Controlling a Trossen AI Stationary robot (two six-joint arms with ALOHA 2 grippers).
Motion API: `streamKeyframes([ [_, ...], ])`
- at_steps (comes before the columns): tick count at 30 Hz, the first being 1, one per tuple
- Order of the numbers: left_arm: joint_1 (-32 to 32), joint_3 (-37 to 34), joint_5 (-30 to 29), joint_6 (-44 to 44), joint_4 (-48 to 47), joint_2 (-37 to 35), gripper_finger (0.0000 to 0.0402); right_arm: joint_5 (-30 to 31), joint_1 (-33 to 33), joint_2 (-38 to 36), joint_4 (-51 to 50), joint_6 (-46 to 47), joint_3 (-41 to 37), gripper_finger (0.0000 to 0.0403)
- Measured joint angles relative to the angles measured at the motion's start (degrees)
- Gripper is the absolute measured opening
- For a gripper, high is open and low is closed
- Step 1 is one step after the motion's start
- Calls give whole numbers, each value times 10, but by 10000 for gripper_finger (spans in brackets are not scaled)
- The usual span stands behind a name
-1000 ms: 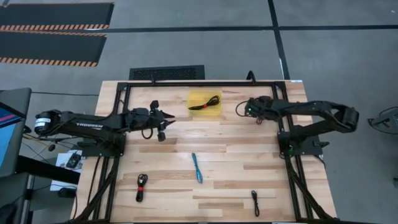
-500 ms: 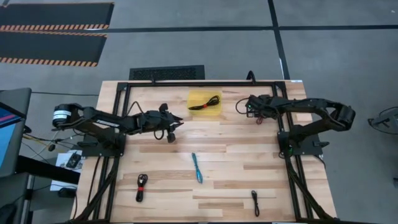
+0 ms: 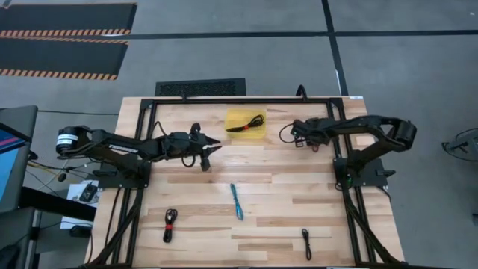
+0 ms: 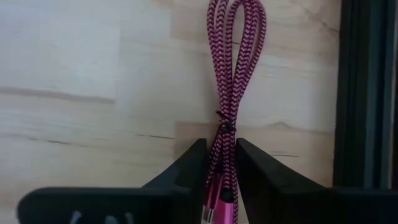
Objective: Pick and place USB-C Cables
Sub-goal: Put the pink charger cable into the yellow container
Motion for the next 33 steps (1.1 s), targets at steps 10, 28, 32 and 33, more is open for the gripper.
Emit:
streamKeyframes([
  [10,-2,0,0,-34,6,0,78,39,65,7,23,12,-4,47],
  [28,-24,0,11,-73,154,18,97,175,330,-184,289,-123,-4,5],
  [32,-37,-1,11,-80,215,54,132,163,376,-171,468,-272,-3,5],
  [33,-41,-1,10,-85,239,69,143,153,387,-161,510,-309,-2,5],
])
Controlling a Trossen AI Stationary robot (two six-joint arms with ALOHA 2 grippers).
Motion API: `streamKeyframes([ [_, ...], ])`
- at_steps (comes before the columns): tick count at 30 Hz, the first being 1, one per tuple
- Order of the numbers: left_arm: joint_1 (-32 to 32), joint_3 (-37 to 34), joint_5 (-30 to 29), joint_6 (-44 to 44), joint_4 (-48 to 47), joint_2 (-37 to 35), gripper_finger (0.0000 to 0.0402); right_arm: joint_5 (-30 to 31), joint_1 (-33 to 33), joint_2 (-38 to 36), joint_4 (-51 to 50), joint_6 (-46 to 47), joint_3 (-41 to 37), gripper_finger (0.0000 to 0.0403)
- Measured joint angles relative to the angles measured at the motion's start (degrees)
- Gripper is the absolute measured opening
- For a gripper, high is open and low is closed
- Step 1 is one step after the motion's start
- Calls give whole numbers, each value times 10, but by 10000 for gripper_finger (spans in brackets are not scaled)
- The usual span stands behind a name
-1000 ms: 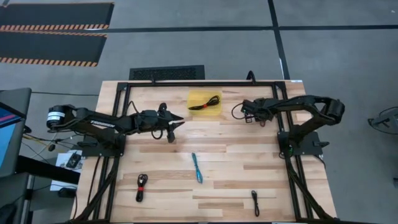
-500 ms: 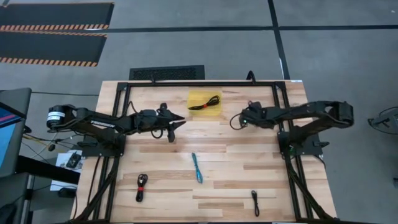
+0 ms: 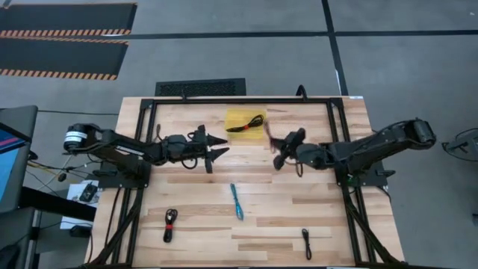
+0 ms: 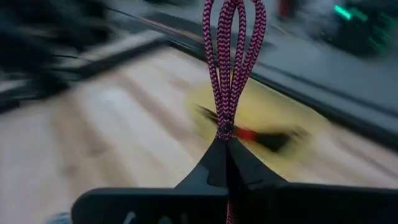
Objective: Pick and place USB-C Cables
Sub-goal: Put the pink charger cable into the yellow container
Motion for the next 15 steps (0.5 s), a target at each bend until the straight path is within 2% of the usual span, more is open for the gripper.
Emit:
streamKeyframes([
  [5,-23,0,26,-20,146,83,185,-68,40,67,164,-116,0,5],
  [9,-34,6,43,-31,249,141,195,-145,46,127,263,-159,0,4],
  [15,-34,64,93,-45,236,186,196,-244,40,193,348,-202,16,4],
])
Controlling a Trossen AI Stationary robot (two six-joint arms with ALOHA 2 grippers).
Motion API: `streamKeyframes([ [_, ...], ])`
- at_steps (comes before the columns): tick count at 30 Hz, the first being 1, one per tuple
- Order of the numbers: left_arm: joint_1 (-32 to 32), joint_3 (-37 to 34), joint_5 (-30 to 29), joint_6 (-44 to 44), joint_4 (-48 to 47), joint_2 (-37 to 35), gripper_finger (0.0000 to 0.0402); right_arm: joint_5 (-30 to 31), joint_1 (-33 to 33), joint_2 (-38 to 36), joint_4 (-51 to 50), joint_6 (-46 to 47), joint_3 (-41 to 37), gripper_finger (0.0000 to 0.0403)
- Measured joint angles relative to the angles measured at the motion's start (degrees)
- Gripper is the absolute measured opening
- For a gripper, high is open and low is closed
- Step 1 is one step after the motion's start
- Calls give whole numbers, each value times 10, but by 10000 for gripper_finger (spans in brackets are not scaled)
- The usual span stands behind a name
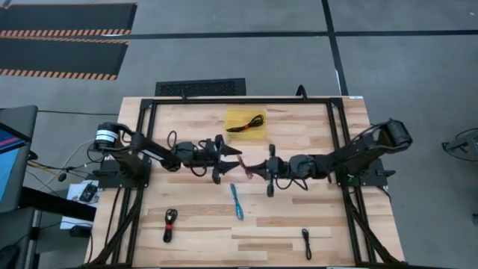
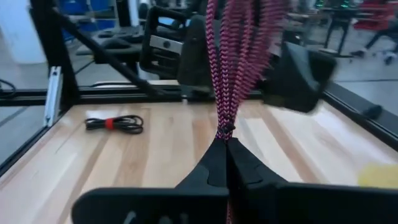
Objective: Pick and place USB-C Cables
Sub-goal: Put the pink charger cable into the yellow container
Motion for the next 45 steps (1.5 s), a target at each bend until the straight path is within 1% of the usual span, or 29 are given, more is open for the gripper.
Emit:
streamKeyframes([
  [4,1,31,1,0,-54,6,195,-29,-4,22,-6,-6,22,4],
  [7,0,46,20,15,-80,5,181,-37,-4,30,-6,-12,28,4],
  [9,0,51,38,20,-83,5,160,-38,-4,34,-5,-14,31,4],
  [12,-1,52,50,21,-82,4,115,-36,-4,34,-7,-17,31,4],
  [14,0,52,53,16,-83,4,84,-24,-4,34,-9,-28,31,4],
  [17,-1,52,32,4,-85,4,52,7,-4,34,-10,-36,31,4],
  [19,0,52,11,-2,-85,4,46,36,-4,34,-11,-48,31,4],
  [21,3,52,1,-3,-86,3,52,56,-4,34,-14,-59,31,4],
  [23,8,52,0,-8,-94,3,70,69,-4,33,-22,-67,31,4],
  [30,36,52,-5,-35,-135,3,166,142,-3,20,-68,-70,30,4],
  [35,46,52,11,-24,-140,3,220,170,-3,20,-88,-58,30,4],
  [39,49,52,42,-12,-142,3,239,216,-2,21,-98,-57,30,4],
  [43,48,52,65,3,-142,3,241,232,-5,20,-94,-61,30,4],
  [45,49,52,69,11,-142,3,242,250,-4,20,-92,-61,30,4],
])
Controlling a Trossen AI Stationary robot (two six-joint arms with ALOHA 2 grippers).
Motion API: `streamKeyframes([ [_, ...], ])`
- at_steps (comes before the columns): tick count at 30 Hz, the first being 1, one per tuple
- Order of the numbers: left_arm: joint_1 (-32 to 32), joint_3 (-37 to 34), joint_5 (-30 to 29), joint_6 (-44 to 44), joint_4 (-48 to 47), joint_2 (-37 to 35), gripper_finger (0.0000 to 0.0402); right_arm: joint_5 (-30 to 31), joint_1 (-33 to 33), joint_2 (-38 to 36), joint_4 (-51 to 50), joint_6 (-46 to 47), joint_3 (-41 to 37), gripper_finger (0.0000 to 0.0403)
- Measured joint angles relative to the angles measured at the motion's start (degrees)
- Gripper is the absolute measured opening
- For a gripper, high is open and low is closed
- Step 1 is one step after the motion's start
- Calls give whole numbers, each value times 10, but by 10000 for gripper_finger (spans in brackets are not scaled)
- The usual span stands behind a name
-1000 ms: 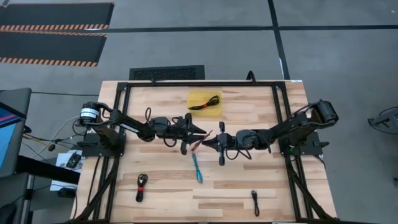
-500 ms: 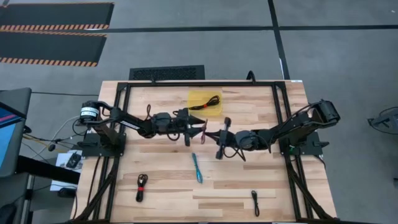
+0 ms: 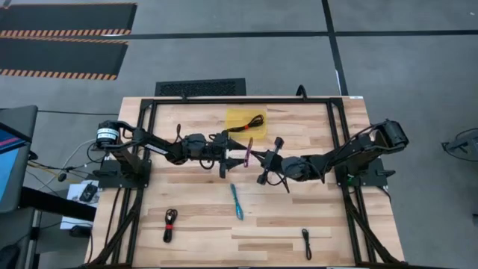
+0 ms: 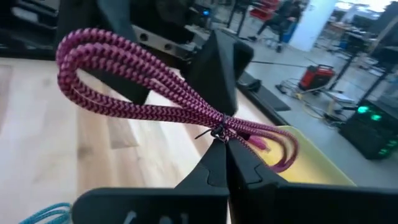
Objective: Pick and place USB-C Cables
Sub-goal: Put the pink charger cable into the yellow container
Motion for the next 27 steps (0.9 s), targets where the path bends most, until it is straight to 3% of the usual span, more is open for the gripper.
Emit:
streamKeyframes([
  [7,0,0,-25,11,1,0,242,102,22,0,0,-4,0,4],
  [10,0,0,-25,11,1,0,242,118,22,0,5,-2,0,4],
  [18,-11,33,-41,12,-6,1,242,44,11,-1,25,21,0,4],
  [27,-35,99,-65,70,-122,1,240,6,11,-1,27,16,0,4],
])
